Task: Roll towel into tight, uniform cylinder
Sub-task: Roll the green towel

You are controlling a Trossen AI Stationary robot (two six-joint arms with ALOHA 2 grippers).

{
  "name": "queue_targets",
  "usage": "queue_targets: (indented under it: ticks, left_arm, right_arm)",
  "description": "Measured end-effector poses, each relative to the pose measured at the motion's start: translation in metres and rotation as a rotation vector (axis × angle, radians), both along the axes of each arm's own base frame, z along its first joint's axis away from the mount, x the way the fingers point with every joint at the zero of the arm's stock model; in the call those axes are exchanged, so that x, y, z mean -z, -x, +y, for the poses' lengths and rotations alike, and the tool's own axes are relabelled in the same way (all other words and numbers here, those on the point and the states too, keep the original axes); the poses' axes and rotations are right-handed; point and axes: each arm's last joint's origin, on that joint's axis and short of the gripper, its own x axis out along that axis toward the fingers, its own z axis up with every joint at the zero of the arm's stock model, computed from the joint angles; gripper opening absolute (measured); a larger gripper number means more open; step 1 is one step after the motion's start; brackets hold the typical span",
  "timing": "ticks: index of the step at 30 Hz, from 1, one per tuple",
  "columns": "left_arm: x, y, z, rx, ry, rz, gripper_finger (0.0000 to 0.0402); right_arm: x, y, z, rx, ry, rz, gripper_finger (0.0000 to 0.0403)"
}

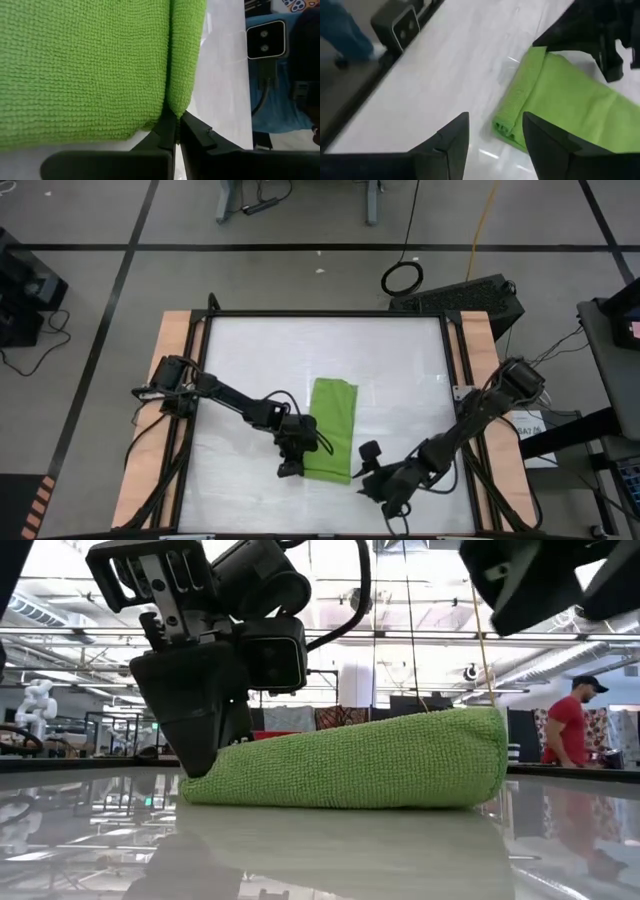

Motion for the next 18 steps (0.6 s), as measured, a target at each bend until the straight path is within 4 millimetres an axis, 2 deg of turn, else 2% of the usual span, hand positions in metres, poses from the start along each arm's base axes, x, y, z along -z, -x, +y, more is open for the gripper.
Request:
queue_targets:
  ticks: [7, 12, 18]
  left_arm:
    - [0.000, 0.000, 0.003, 0.000, 0.010, 0.012, 0.0017]
    - [0.001, 0.000, 0.008, -0.005, 0.019, 0.027, 0.0017]
    - [0.001, 0.000, 0.011, -0.010, 0.029, 0.032, 0.0017]
  right_arm:
    - [0.012, -0.013, 0.006, -0.085, 0.097, 0.015, 0.0169]
    - [0.023, -0.013, 0.008, -0.147, 0.124, 0.054, 0.0162]
    - [0.023, -0.014, 0.008, -0.164, 0.155, 0.044, 0.0157]
